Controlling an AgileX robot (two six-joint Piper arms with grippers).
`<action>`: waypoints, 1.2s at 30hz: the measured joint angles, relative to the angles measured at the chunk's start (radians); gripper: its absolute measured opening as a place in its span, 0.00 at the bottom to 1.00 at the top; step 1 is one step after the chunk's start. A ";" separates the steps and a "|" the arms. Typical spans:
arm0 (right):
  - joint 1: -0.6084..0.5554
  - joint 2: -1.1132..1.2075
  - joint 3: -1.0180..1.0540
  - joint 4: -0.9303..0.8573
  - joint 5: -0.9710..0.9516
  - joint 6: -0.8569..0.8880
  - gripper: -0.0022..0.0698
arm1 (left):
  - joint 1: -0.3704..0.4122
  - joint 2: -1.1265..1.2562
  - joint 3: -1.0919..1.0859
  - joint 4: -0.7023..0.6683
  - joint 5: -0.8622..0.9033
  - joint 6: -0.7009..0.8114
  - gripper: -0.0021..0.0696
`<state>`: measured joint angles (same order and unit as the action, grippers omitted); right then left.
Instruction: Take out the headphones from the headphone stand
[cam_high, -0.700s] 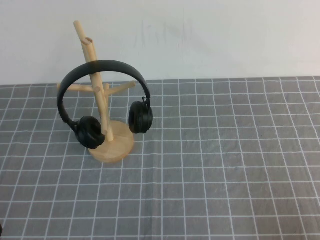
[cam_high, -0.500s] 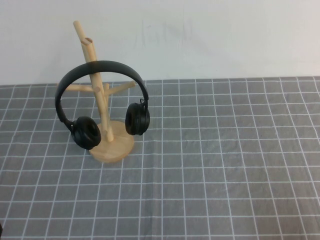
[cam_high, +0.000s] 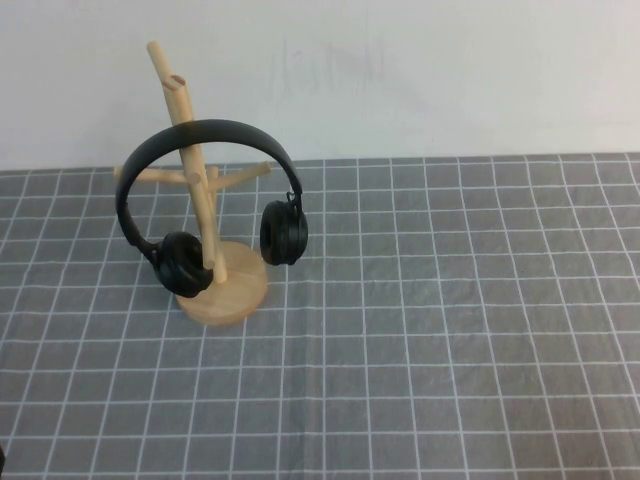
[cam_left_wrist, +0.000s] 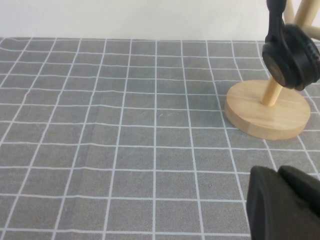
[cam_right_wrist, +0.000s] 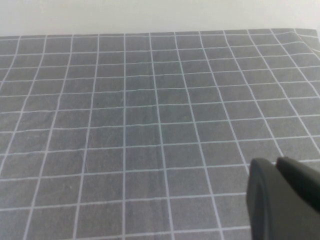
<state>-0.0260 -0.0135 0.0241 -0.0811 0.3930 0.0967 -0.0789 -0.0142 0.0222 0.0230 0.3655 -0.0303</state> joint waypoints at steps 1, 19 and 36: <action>0.000 0.000 0.000 0.000 0.000 0.000 0.02 | 0.000 0.000 0.000 0.000 0.000 0.000 0.03; 0.000 0.000 0.000 0.000 0.000 0.000 0.02 | 0.000 0.000 0.000 0.000 -0.009 0.004 0.03; 0.000 0.000 0.000 0.000 0.000 0.000 0.02 | 0.000 0.000 0.002 0.000 -0.491 0.004 0.02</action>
<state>-0.0260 -0.0135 0.0241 -0.0811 0.3930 0.0967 -0.0789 -0.0142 0.0240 0.0230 -0.1254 -0.0266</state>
